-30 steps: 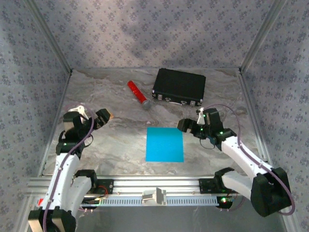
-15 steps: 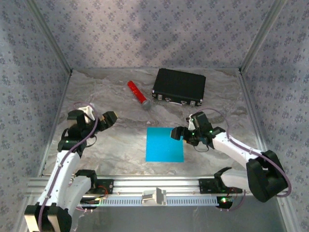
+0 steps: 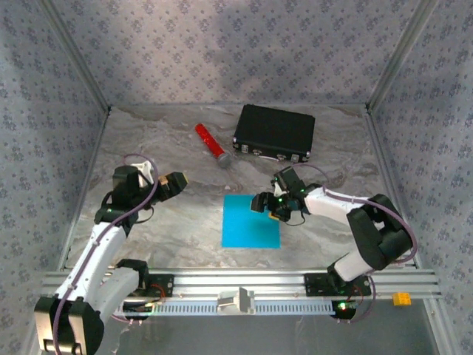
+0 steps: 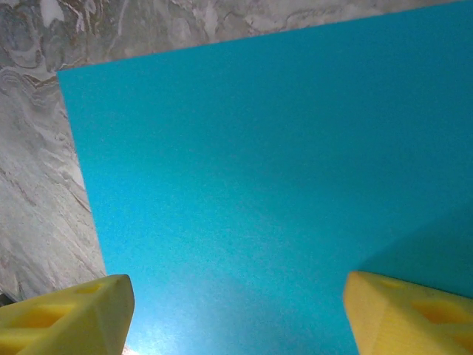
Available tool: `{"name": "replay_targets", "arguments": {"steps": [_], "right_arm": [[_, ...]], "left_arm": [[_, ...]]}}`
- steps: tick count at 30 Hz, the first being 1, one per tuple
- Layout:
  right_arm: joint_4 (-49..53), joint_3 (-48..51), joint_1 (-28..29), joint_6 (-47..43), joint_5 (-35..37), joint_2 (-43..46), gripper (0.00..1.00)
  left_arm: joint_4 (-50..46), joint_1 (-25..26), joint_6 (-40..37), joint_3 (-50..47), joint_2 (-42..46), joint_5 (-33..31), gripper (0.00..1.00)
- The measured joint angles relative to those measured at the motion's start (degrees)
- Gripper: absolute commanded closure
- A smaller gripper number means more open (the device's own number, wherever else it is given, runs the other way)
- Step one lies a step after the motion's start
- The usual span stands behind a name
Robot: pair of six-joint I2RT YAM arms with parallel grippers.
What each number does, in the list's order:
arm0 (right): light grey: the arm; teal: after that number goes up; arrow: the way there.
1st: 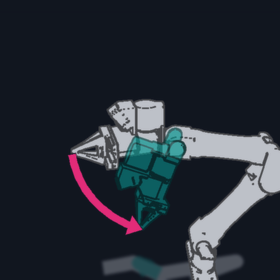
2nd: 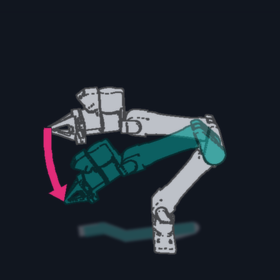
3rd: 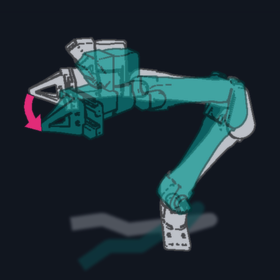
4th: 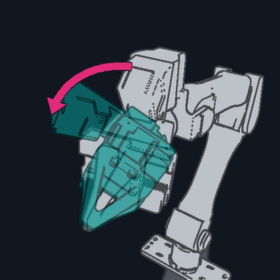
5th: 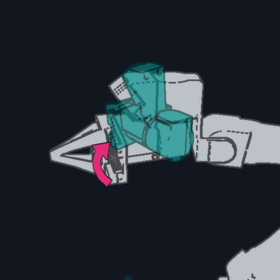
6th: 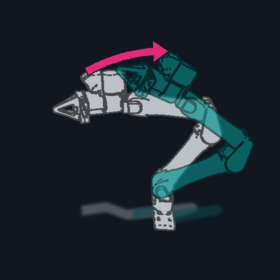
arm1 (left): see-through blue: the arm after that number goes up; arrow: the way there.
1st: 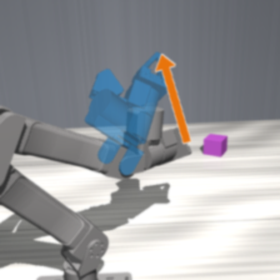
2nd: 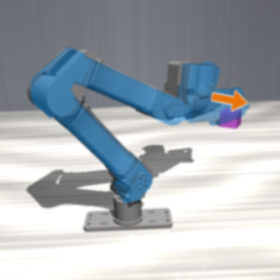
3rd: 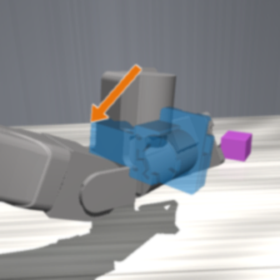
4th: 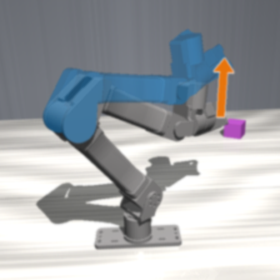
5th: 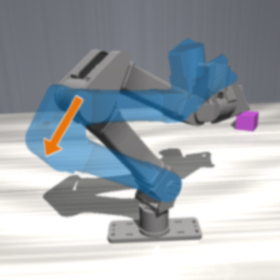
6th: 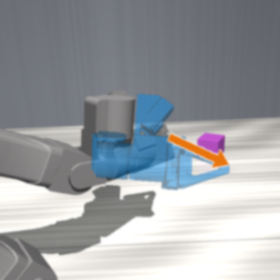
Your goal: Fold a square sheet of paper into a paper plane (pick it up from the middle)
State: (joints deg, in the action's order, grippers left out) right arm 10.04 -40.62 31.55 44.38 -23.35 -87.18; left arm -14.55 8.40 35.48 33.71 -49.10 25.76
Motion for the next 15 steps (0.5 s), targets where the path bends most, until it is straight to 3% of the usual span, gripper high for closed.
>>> {"name": "replay_targets", "arguments": {"steps": [10,15], "right_arm": [[-10.6,-1.2,1.4,11.4,-1.1,-5.0,0.26],[-13.2,-3.9,2.3,13.7,-2.4,-8.0,0.25]], "left_arm": [[2.0,3.9,1.9,-0.2,-4.5,-1.2,0.06],[1.6,8.7,2.7,2.0,-9.6,-4.5,0.19]]}}
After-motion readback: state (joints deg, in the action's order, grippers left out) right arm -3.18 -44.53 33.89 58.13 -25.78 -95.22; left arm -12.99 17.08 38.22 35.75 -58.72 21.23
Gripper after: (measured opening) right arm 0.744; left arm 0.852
